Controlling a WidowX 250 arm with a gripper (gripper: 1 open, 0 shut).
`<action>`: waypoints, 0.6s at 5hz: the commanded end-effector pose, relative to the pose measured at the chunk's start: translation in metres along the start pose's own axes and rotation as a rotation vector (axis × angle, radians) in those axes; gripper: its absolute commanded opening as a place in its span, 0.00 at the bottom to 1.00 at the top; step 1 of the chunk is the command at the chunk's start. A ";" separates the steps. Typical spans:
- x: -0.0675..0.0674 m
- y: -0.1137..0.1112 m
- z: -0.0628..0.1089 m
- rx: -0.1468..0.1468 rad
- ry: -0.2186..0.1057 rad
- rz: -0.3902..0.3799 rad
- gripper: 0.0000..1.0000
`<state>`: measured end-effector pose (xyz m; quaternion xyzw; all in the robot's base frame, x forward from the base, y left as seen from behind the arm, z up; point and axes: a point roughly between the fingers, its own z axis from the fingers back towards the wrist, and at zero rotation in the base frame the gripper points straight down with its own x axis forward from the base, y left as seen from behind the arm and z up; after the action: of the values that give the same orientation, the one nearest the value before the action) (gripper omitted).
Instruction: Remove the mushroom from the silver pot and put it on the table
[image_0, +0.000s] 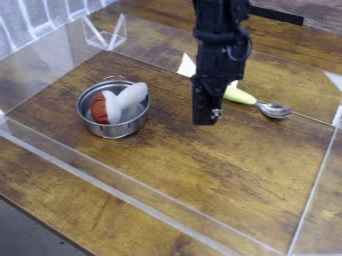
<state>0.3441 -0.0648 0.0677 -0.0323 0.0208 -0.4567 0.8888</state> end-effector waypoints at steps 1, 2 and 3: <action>0.017 0.013 0.012 0.060 -0.051 -0.028 0.00; 0.024 0.021 0.005 0.062 -0.053 -0.032 0.00; 0.022 0.023 0.019 0.067 -0.055 0.033 0.00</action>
<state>0.3682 -0.0673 0.0560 -0.0290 0.0215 -0.4389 0.8978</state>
